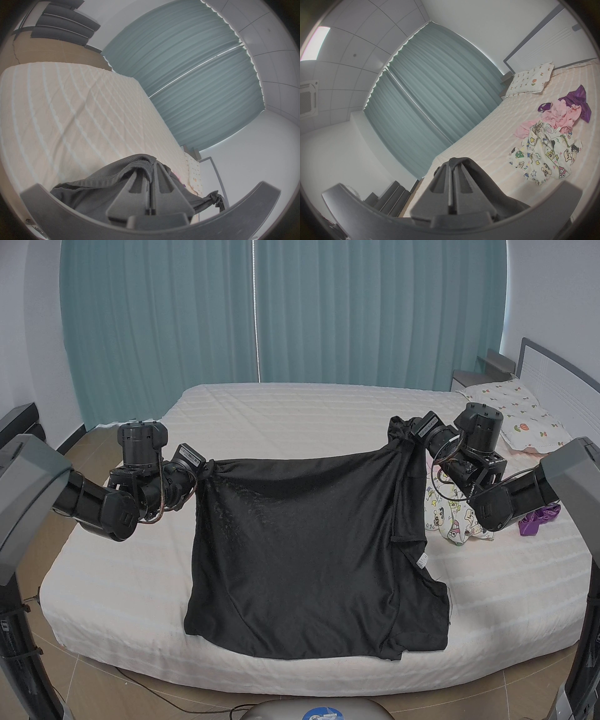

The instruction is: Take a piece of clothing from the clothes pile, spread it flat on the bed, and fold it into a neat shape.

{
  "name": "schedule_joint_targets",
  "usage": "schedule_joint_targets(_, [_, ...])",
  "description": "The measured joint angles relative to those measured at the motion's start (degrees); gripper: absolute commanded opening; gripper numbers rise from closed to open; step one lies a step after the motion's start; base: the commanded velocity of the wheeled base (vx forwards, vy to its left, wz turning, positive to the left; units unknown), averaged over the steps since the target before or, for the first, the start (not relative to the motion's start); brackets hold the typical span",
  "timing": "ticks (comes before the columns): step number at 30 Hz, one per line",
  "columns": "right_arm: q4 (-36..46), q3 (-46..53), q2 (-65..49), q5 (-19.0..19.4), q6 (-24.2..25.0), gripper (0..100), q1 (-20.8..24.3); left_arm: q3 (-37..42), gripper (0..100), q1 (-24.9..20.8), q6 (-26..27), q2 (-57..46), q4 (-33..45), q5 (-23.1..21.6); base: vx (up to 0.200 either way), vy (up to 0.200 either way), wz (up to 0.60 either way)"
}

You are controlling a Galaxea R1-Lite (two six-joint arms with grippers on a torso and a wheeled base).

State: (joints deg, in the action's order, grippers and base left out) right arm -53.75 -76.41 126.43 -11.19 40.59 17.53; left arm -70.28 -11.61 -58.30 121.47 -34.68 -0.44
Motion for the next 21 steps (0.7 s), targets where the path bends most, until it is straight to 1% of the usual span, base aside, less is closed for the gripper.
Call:
schedule_joint_targets(5, [-1.3, -0.4, 3.9, -0.7, 0.0, 0, 0.0, -2.7, 0, 0.6, 0.1, 3.9, 0.4, 0.0, 0.000, 0.000, 0.00])
schedule_joint_targets(6, [-1.4, -0.6, 4.8, -0.9, 0.0, 100, -0.1, -3.3, 0, 0.6, 0.1, 4.7, 0.4, 0.0, 0.000, 0.000, 0.00])
schedule_joint_targets(9, [-1.6, -1.7, 7.1, -1.3, -0.1, 100, -0.2, -5.2, 0, 0.8, 0.2, 6.7, 0.5, -0.1, 0.000, 0.000, 0.00])
schedule_joint_targets(10, [-1.6, -2.1, 7.8, -1.5, -0.1, 100, -0.3, -5.8, 100, 0.8, 0.2, 7.3, 0.6, -0.1, 0.000, 0.000, 0.00])
schedule_joint_targets(16, [-1.2, -3.4, 11.1, -1.7, -0.3, 100, -0.6, -10.2, 100, 1.1, 0.3, 11.2, 4.0, 0.1, 0.000, 0.000, 0.00])
schedule_joint_targets(19, [-0.5, -3.7, 12.1, -2.1, -0.4, 100, -1.4, -12.0, 100, 1.7, 0.6, 12.7, 4.8, 2.2, 0.000, 0.000, 0.00])
schedule_joint_targets(21, [0.3, -3.8, 12.5, -2.5, -0.5, 100, -2.4, -12.9, 100, 2.4, 1.8, 13.5, 5.0, 3.7, 0.000, 0.000, 0.00])
